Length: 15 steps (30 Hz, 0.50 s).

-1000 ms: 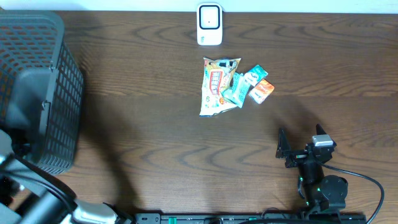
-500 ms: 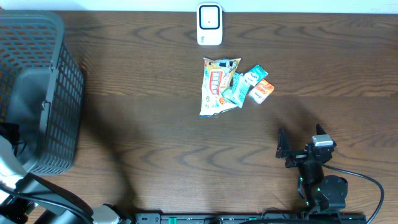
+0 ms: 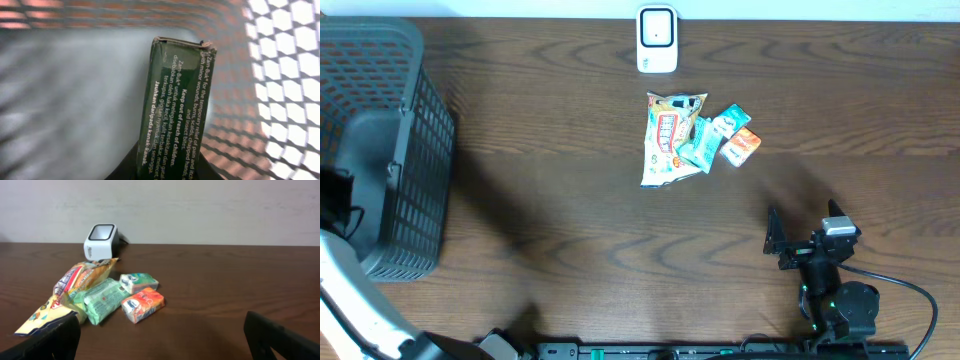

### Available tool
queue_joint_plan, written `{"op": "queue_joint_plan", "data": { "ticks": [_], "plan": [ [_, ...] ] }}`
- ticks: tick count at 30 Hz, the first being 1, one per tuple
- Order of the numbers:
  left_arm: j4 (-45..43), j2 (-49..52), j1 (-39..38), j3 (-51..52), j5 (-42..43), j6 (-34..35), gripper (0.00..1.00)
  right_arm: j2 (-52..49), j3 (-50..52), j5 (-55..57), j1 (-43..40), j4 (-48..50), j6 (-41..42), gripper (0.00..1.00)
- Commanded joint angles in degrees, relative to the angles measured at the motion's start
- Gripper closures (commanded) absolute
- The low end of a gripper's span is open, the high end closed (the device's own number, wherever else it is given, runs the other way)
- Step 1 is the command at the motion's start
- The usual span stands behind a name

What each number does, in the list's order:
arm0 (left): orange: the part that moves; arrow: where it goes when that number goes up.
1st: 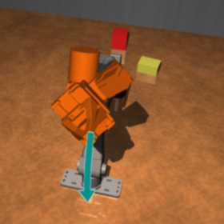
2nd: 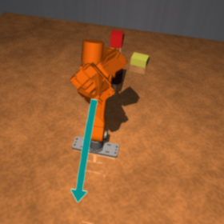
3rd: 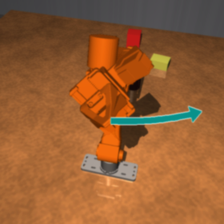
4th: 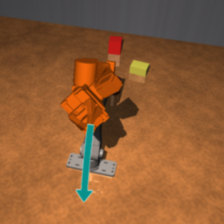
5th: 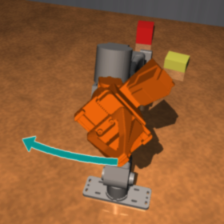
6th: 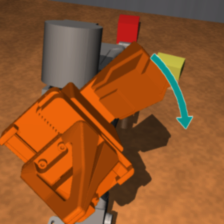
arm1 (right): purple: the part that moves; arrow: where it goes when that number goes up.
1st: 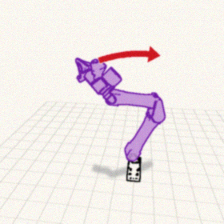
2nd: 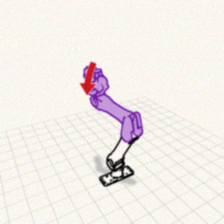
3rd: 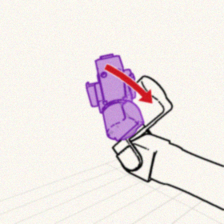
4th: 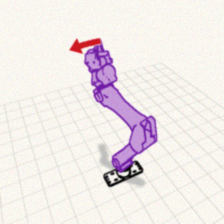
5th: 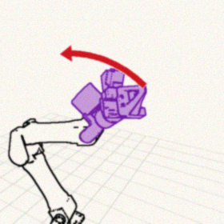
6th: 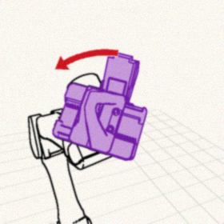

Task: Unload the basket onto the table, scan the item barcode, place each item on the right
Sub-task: 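Lift the Zam-Buk tin out of the basket toward the scanner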

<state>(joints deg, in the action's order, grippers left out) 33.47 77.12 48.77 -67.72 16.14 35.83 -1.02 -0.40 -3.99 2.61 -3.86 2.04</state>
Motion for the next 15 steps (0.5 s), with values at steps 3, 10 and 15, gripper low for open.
{"op": "queue_joint_plan", "data": {
  "ticks": [3, 10, 15],
  "plan": [
    [-3.80, -6.14, -5.92, 0.31, 6.16, 0.46, 0.89, 0.20, 0.09, 0.46, 0.46, -0.24, -0.85, 0.01],
    [-13.11, -14.60, -9.68, -0.28, 6.14, 0.87, 0.89, 0.20, 0.09, 0.46, 0.46, -0.24, -0.85, 0.01],
    [-17.75, -20.61, -11.65, -0.37, 6.23, 4.17, 0.89, 0.20, 0.09, 0.46, 0.46, -0.24, -0.85, 0.01]
  ]
}}
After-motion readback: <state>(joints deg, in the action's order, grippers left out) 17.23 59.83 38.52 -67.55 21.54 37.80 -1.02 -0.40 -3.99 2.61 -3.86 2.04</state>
